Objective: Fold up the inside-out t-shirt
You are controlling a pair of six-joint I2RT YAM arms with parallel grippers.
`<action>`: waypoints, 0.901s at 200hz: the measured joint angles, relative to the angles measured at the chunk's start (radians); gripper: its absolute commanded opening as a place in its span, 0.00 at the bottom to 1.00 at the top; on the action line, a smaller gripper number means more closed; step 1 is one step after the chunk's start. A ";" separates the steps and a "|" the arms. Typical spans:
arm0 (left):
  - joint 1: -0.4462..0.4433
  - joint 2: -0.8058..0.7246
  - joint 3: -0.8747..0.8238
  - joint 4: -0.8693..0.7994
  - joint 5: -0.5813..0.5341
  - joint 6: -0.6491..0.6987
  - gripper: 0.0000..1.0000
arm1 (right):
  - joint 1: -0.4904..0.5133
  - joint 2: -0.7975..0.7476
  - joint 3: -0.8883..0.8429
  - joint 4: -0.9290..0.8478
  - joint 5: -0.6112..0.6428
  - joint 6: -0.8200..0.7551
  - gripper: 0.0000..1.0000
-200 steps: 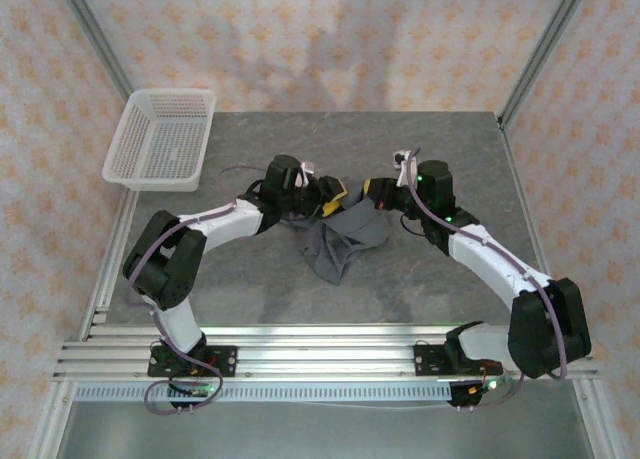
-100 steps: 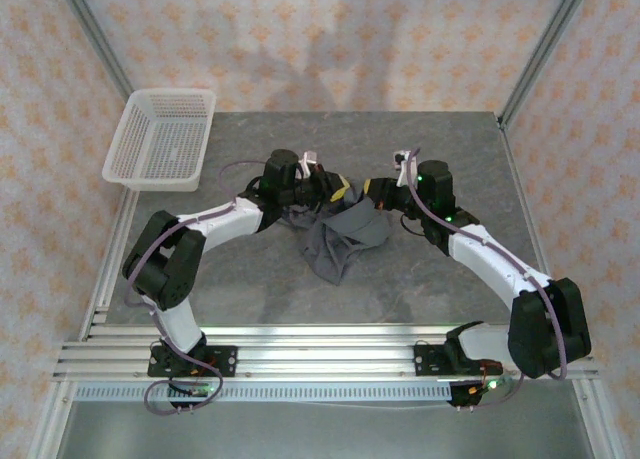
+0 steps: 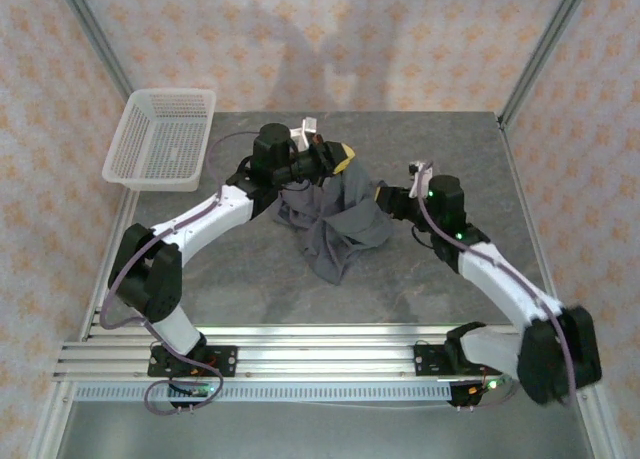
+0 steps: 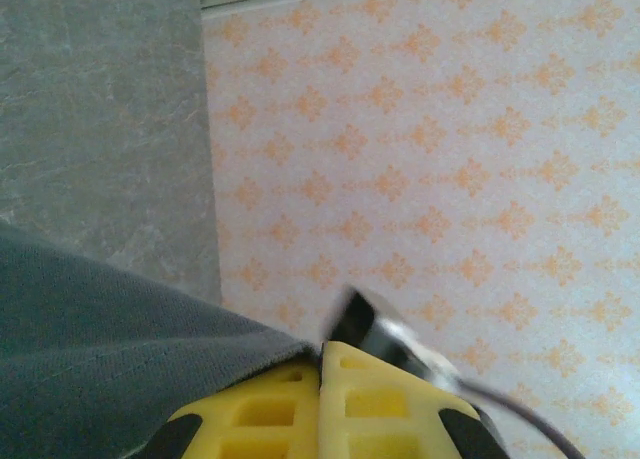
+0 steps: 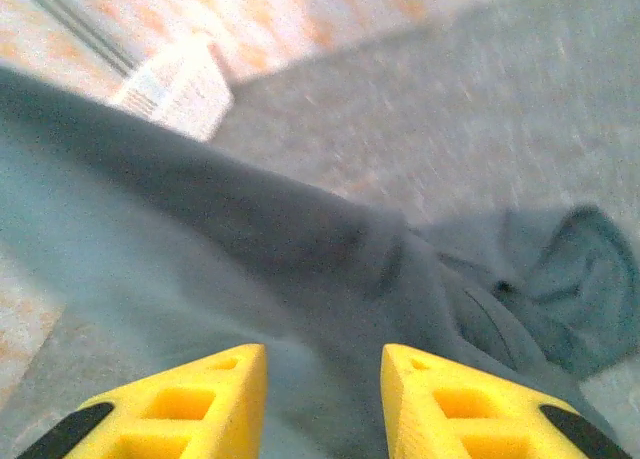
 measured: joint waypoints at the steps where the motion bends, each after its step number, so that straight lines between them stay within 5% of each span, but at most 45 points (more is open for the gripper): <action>1: 0.000 0.000 0.000 -0.002 0.000 0.001 0.00 | 0.005 -0.005 0.000 0.000 0.005 -0.004 0.35; 27: -0.005 0.016 0.025 -0.041 0.000 0.015 0.00 | 0.227 -0.089 0.052 0.007 0.196 -0.093 0.36; 57: -0.010 0.033 0.044 -0.068 -0.004 0.018 0.00 | 0.426 0.033 0.133 0.019 0.480 -0.100 0.39; 93: -0.011 0.035 0.059 -0.092 -0.012 0.018 0.00 | 0.477 0.226 0.215 -0.044 0.713 0.022 0.62; 108: -0.011 0.038 0.071 -0.097 -0.016 0.018 0.00 | 0.476 0.282 0.226 -0.060 0.782 0.077 0.64; 152: -0.011 0.050 0.082 -0.106 -0.019 0.018 0.00 | 0.428 0.424 0.284 -0.090 0.853 0.183 0.53; 180: -0.011 0.052 0.082 -0.116 -0.019 0.018 0.00 | 0.384 0.460 0.297 -0.089 0.846 0.198 0.11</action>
